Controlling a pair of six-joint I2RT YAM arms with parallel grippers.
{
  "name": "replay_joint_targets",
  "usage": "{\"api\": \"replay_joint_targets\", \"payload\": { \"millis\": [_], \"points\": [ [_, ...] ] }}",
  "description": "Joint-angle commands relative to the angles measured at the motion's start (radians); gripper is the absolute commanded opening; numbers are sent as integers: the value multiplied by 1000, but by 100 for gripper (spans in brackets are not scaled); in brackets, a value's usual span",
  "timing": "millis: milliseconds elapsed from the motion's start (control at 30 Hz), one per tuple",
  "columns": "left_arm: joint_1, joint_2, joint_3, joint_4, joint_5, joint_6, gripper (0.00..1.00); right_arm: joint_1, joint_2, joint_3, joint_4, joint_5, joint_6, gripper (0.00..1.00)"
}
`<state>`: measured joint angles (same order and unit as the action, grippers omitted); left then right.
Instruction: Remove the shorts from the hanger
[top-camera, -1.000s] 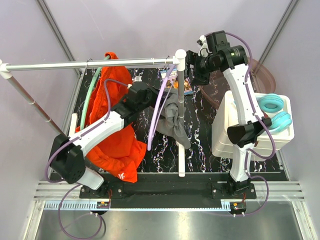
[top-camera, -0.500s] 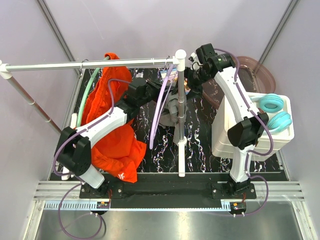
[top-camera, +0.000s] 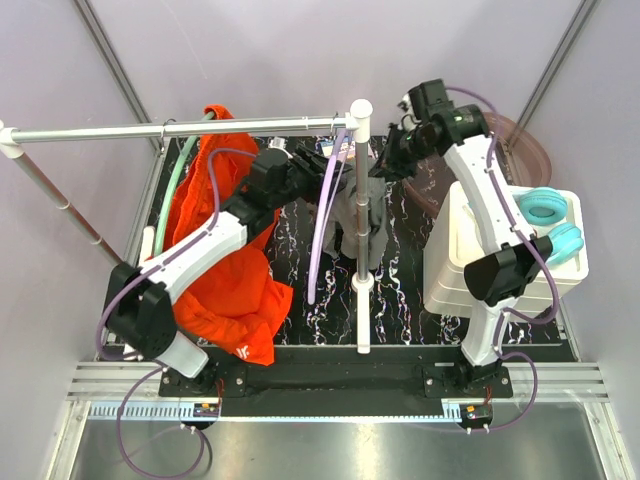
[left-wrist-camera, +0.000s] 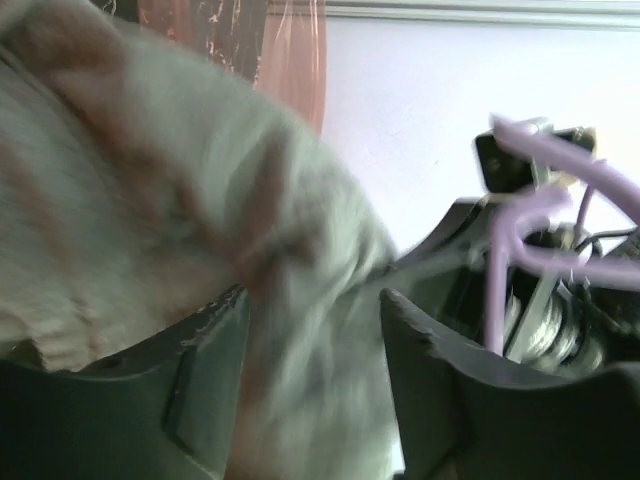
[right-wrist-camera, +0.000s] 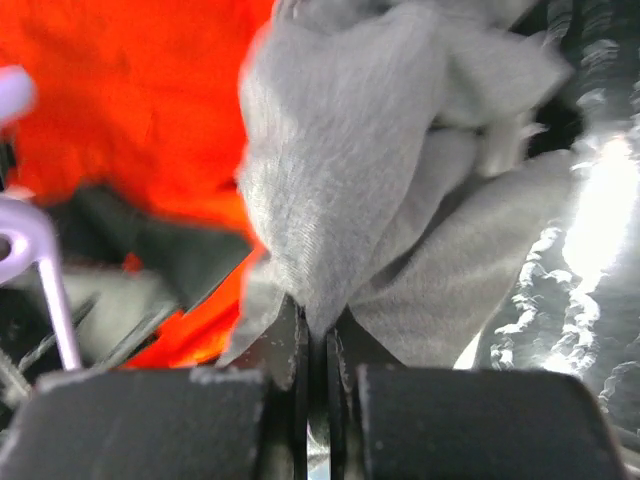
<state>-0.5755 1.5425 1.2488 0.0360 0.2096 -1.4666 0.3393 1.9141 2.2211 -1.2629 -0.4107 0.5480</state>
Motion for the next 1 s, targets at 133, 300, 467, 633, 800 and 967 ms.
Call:
{"api": "replay_joint_targets", "payload": {
  "millis": [133,300,467,633,800,967],
  "points": [
    [-56,-269,-121,-35,33,123,61,-150,14,325,-87,199,-60,0],
    [-83,-370,-160,-94,105,183,63,-215,62,475,-64,185,-60,0],
    [-90,-504,-121,-240,128,322,64,-278,68,508,11,196,-40,0],
    [-93,-630,-129,-307,151,448,65,-313,36,514,166,207,-2,0],
    [-93,-712,-117,-452,142,574,66,-321,-9,517,304,268,15,0],
    [-93,-751,-85,-566,99,655,67,-325,-50,503,428,381,-8,0]
  ]
}}
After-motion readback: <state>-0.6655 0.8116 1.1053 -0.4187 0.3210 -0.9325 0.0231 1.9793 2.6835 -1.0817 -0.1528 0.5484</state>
